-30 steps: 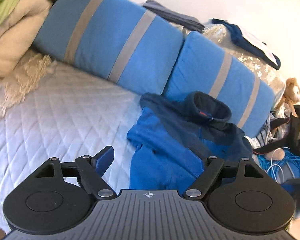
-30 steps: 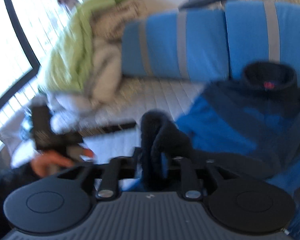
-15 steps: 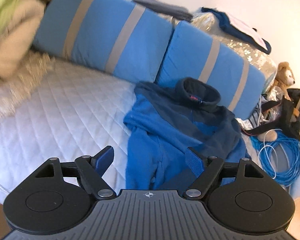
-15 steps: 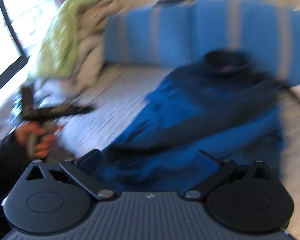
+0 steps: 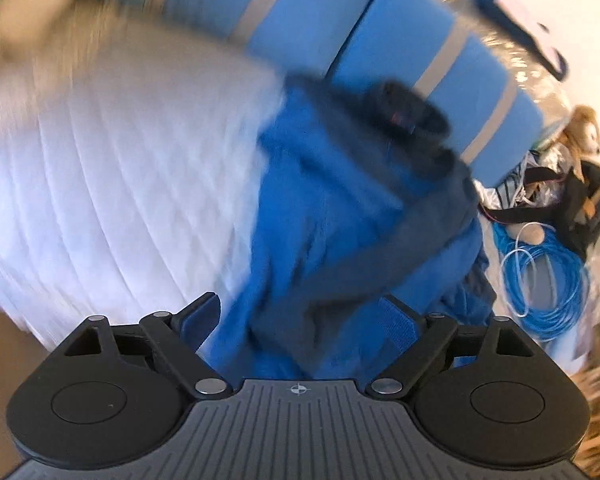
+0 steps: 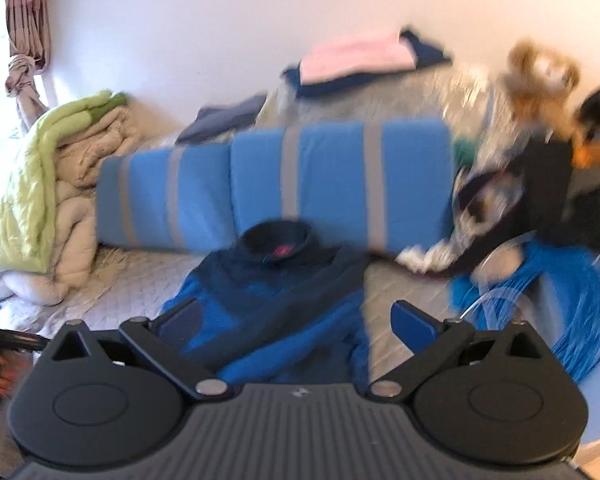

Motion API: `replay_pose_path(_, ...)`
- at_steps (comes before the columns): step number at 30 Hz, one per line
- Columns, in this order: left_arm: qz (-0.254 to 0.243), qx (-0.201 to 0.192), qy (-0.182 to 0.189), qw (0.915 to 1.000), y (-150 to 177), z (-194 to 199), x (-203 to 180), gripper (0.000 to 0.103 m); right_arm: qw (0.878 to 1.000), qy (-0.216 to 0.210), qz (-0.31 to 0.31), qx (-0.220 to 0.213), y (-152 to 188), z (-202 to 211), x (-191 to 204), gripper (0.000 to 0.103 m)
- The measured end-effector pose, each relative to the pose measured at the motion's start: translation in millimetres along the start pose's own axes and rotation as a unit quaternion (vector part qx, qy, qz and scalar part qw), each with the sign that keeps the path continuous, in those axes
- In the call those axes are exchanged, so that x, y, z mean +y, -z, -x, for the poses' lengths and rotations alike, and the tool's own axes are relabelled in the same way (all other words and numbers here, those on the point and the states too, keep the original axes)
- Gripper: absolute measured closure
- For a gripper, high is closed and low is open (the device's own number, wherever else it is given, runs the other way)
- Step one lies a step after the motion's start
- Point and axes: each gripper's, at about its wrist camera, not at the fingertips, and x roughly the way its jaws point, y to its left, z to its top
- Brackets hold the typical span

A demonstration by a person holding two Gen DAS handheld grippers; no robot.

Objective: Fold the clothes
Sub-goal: 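Grasp the jacket side fabric with the left gripper and smooth it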

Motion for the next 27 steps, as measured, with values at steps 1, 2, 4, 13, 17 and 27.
replay_pose_path(1, 0.020, 0.007, 0.003, 0.9998, 8, -15, 7, 0.018, 1.000, -0.016, -0.004, 0.010, 9, -10, 0, 0.000)
replay_pose_path(2, 0.033, 0.008, 0.007, 0.9994, 15, -26, 12, 0.018, 0.999, -0.029, -0.007, 0.018, 17, -19, 1, 0.000)
replay_pose_path(4, 0.041, 0.002, 0.023, 0.9989, 28, -42, 15, 0.018, 0.998, -0.043, -0.017, 0.043, 33, -38, 5, 0.000)
replay_pose_path(13, 0.038, -0.007, 0.073, 0.9966, 49, -81, 13, 0.057, 0.982, -0.098, -0.101, 0.126, 99, -115, 4, 0.000)
replay_pose_path(17, 0.072, -0.017, 0.072, 0.9946, 46, -83, 25, 0.095, 0.975, -0.114, -0.117, 0.148, 121, -140, 11, 0.000)
replay_pose_path(27, 0.038, -0.047, 0.017, 0.9980, 44, -79, 25, 0.095, 0.966, -0.132, -0.107, 0.195, 150, -172, 33, 0.000)
